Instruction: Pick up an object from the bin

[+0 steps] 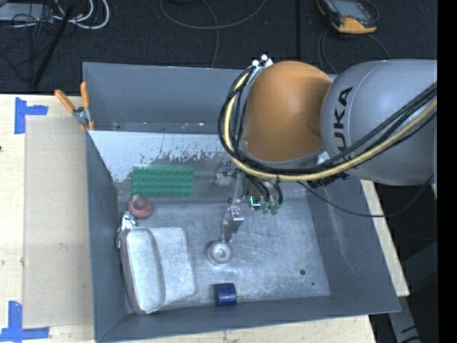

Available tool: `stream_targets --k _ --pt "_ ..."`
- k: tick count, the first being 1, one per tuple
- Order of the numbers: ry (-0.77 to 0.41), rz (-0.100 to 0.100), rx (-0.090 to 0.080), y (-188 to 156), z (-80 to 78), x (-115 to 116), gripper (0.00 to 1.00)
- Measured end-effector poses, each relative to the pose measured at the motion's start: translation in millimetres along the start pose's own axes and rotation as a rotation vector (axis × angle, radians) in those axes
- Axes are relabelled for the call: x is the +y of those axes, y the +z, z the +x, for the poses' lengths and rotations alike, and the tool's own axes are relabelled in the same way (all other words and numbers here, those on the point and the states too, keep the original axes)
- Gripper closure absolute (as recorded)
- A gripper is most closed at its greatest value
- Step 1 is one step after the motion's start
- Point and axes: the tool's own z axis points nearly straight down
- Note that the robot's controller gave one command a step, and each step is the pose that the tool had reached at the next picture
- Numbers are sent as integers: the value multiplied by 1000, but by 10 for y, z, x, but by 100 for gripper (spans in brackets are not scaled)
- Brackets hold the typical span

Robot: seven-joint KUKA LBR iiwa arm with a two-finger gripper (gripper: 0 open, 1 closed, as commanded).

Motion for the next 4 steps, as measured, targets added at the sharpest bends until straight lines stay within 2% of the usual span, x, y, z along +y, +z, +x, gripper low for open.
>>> stream_targets --k 1,2,3,4 --pt "-58 1 1 1071 253 -338 0" --pt "-47 -3 -12 1378 303 -451 0" --pt "-45 -3 -9 1353 303 -453 100" --pt "-135 0 -12 1235 -82 -578 100"
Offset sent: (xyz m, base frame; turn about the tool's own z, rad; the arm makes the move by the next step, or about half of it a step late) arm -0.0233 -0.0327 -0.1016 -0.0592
